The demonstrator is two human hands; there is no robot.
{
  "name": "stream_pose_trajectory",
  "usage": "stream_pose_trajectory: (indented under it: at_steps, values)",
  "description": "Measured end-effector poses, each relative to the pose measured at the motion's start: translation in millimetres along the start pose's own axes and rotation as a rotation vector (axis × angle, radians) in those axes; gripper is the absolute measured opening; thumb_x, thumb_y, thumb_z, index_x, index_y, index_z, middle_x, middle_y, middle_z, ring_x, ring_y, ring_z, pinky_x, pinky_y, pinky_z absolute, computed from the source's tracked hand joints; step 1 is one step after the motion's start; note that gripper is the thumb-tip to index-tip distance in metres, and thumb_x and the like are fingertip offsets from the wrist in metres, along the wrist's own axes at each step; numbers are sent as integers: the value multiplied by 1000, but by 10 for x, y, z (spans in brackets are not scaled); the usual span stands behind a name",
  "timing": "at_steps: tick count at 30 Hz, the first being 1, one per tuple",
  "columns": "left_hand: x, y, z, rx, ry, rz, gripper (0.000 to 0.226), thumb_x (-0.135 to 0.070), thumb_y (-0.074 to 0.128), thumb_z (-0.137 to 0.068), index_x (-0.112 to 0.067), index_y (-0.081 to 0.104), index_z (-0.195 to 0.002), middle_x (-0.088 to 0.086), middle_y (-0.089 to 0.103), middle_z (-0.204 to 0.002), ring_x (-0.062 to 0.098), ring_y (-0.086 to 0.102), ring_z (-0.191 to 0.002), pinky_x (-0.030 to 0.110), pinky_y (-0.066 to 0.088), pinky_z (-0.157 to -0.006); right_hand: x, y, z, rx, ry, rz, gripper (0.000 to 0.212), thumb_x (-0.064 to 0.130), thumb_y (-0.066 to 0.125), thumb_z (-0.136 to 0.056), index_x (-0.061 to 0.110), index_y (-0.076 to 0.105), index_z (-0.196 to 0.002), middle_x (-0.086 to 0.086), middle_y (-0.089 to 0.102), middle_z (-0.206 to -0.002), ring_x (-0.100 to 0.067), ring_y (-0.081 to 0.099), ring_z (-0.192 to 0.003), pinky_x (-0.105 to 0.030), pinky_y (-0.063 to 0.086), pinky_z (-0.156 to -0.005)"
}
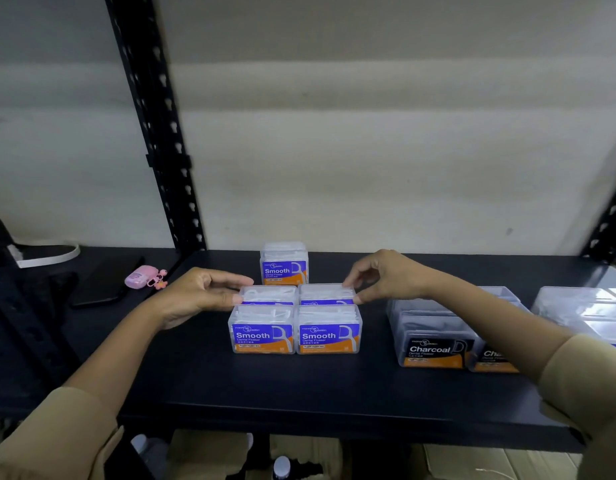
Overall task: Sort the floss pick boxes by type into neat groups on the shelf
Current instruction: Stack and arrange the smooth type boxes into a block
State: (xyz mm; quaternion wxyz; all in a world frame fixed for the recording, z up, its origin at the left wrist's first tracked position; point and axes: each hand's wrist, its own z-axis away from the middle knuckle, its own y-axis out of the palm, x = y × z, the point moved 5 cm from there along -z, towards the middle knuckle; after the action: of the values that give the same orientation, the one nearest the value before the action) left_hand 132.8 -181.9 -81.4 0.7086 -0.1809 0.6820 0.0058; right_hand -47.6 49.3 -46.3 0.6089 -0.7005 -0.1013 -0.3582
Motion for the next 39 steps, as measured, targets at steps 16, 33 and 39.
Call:
stream_pose_trajectory:
  at_steps: [16, 33, 39]
  values:
    - [-35, 88, -142, -54, -101, -73, 17, -24, 58, -90, -21, 70, -100, 8, 72, -108, 18, 67, -100, 28, 56, -82, 72, 128, -239, 177, 92, -28, 28, 16, 51, -94, 12, 64, -119, -1, 65, -120, -12, 58, -112, -24, 40, -102]
    - [-217, -3, -999, -210, -37, -570, 33, -5, 46, -93, -14, 64, -119, 5, 48, -141, 19, 41, -132, 23, 27, -105, 272, 262, -1006, -212, -35, 415, 44, 21, 66, -83, 11, 57, -125, -11, 54, -122, -23, 53, -112, -32, 46, -91]
    - [-218, -18, -955, -235, -16, -611, 28, -2, 59, -87, -24, 66, -103, 3, 63, -108, 17, 59, -101, 24, 43, -86, 206, 156, -874, -173, -9, 399, 41, 20, 64, -85, 8, 58, -123, -9, 58, -128, -20, 55, -113, -27, 43, -91]
